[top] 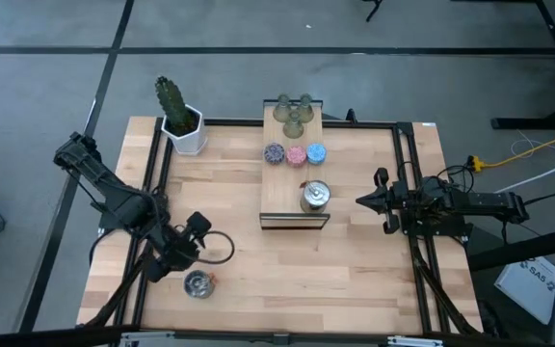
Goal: Pick & Place candle stick holders
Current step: Put the silver scented candle can on the shelf
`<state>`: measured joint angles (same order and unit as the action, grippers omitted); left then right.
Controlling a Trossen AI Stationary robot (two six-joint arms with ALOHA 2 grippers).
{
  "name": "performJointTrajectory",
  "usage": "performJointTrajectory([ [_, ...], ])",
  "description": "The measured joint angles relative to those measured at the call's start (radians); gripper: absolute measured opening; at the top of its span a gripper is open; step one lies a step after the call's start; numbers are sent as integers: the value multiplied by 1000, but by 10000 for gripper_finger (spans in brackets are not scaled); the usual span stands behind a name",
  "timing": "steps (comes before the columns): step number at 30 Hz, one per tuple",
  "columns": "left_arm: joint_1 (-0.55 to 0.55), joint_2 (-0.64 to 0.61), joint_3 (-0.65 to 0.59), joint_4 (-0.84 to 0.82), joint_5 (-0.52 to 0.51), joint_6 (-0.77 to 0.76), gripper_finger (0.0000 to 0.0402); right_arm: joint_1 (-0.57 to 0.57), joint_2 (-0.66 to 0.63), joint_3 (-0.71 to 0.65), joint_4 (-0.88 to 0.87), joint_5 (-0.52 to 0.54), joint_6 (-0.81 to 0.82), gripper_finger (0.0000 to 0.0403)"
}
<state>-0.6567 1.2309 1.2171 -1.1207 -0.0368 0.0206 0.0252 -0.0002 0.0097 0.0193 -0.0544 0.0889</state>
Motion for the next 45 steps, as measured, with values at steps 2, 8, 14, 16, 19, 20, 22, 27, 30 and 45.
performJointTrajectory([
  [2,-26,-2,0,0,0,-10,372,0,0,0,0,0,0,5],
  [8,-95,-3,0,0,0,-106,392,0,0,0,0,0,0,5],
  [14,-151,-3,0,0,-31,-208,400,0,0,0,0,0,0,5],
  [16,-167,-3,0,0,-47,-245,400,0,0,0,0,0,0,5],
  [19,-187,-1,0,1,-74,-272,400,0,0,0,0,0,0,5],
  [20,-192,2,0,2,-83,-274,400,0,0,0,0,0,0,5],
  [22,-206,14,0,2,-96,-297,400,0,0,0,0,0,0,5],
  [27,-232,56,0,5,-95,-351,400,0,0,0,0,0,0,5],
  [30,-234,88,0,6,-95,-390,400,0,0,0,0,0,0,5],
  [45,-234,238,0,90,-96,-454,400,0,0,0,0,0,0,5],
])
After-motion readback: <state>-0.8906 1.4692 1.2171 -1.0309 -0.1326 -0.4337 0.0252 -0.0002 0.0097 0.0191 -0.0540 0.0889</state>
